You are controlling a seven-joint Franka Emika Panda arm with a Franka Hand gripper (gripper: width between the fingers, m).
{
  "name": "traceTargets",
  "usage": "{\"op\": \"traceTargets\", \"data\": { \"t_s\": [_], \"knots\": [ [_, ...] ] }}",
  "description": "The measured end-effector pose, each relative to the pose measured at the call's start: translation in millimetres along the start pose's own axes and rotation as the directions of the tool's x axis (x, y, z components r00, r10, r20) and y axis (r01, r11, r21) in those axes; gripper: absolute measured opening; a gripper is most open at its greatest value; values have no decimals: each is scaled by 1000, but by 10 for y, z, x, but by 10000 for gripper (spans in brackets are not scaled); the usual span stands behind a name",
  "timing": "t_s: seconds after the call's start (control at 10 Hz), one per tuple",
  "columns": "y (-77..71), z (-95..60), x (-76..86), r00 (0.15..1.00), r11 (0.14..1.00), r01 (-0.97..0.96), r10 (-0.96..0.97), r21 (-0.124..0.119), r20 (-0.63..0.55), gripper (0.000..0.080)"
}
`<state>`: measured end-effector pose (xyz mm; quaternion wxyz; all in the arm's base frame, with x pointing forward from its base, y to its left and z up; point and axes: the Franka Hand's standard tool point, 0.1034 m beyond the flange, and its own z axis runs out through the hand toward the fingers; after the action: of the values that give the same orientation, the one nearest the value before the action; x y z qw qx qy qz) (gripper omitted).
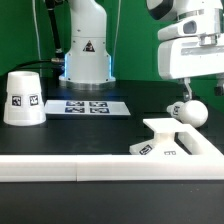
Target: Assemble lamp
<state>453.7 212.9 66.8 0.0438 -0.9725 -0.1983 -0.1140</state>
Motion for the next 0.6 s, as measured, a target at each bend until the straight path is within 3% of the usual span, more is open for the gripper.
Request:
{"op": "traceTargets", "data": {
  "t_s": [0.1,0.3,0.6],
  "knots": [
    [-3,3,-9,1000,1000,0,0,1,8,699],
    [-22,20,-74,985,1000,4,-7,21,172,699],
    [75,-18,-121,933,999,-24,11,33,360,699]
  ]
}}
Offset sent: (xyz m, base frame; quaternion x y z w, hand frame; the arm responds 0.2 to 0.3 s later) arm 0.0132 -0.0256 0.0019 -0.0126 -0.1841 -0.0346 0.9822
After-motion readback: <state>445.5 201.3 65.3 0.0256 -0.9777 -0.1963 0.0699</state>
